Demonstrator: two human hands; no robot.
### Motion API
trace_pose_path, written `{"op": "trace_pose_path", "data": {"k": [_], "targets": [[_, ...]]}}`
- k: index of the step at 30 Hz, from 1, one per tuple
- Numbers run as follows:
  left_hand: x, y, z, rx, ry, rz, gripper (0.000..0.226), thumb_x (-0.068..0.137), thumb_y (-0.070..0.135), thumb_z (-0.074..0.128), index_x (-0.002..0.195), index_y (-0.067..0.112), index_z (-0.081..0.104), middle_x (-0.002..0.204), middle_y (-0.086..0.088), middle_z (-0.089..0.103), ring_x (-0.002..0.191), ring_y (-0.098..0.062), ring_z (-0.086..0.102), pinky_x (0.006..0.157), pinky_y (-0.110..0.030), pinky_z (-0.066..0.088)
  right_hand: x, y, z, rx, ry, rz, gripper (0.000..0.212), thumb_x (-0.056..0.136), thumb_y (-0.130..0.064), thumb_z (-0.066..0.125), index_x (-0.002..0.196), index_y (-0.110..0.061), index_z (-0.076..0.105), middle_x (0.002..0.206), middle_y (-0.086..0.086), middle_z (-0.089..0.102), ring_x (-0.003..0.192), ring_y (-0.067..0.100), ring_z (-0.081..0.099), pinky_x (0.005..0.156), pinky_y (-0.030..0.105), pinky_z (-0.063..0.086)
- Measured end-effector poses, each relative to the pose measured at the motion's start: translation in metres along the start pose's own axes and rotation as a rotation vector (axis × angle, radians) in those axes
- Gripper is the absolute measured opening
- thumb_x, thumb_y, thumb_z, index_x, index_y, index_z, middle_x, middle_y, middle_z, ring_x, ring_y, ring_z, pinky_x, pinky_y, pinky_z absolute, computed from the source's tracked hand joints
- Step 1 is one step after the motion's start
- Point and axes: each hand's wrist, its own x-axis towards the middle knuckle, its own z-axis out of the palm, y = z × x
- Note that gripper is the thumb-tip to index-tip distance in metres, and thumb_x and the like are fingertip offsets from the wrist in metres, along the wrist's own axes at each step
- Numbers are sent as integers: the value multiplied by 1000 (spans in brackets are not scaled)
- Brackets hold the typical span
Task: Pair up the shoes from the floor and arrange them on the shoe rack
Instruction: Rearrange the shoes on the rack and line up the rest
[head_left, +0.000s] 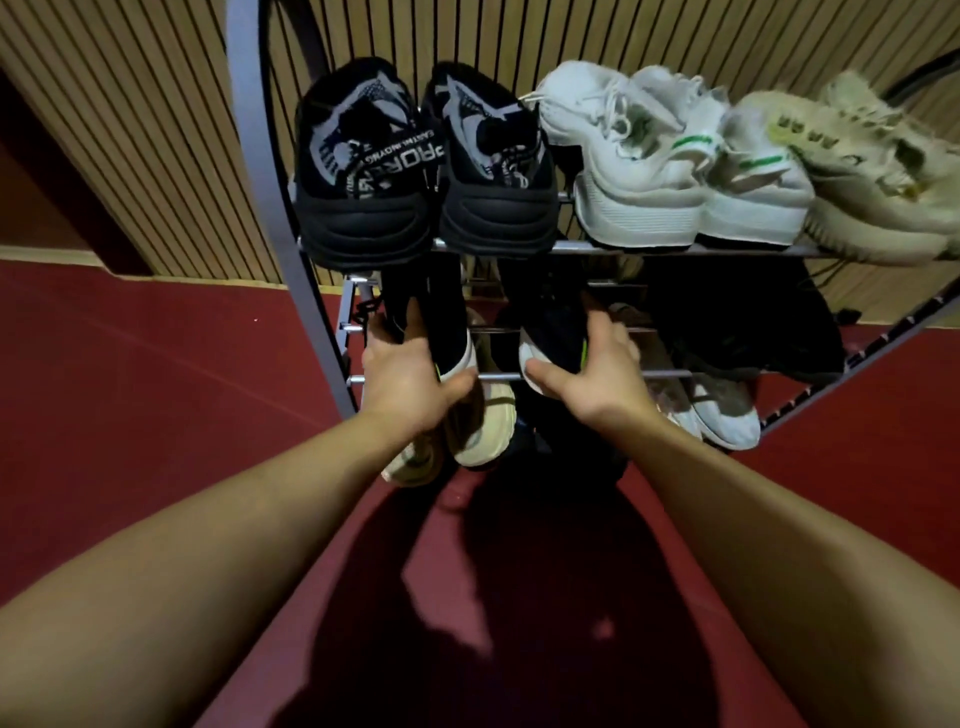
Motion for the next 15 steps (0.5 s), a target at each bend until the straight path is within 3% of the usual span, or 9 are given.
{"op": "trace_pose_path", "data": {"k": [3,5,9,11,13,15], "targets": [[0,0,-12,76,-71,110,67,85,51,59,143,29,36,157,-6,15,139,-36,12,111,-37,23,1,-12,14,-13,-66,-32,91,80,-48,66,149,-21,13,141,17,32,132,35,28,110,35,23],[0,4,-20,107,-134,156,74,82,54,60,145,29,32,159,3,6,142,-34,3,113,-35,18,3,-18,15,-6,-77,-5,86,85,-49,59,150,-24,10,143,17,29,133,36,26,111,37,21],[15,-1,-17,150,-218,14,118,66,54,71,150,33,-10,158,-6,-15,143,-34,-16,115,-43,12,11,-20,12,173,-161,36,62,97,-38,42,150,-26,12,152,12,23,140,32,21,115,37,18],[18,1,-16,226,-240,25,111,64,62,67,148,43,-3,156,-1,-24,142,-36,-21,113,-55,3,14,-15,8,188,-154,42,56,98,-37,41,148,-19,22,149,14,31,138,31,28,114,37,23],[15,11,-16,267,-238,101,105,69,72,58,146,45,-8,156,0,-24,141,-35,-23,111,-62,-7,18,-4,-6,-14,-23,114,55,95,-42,45,139,-10,35,140,19,41,133,34,33,109,38,29],[11,22,-15,299,-156,162,104,76,75,48,146,37,-19,155,-11,-25,140,-35,-26,112,-59,-12,21,16,-30,-289,130,224,63,90,-47,51,136,-8,34,141,19,35,134,34,27,107,42,27]]}}
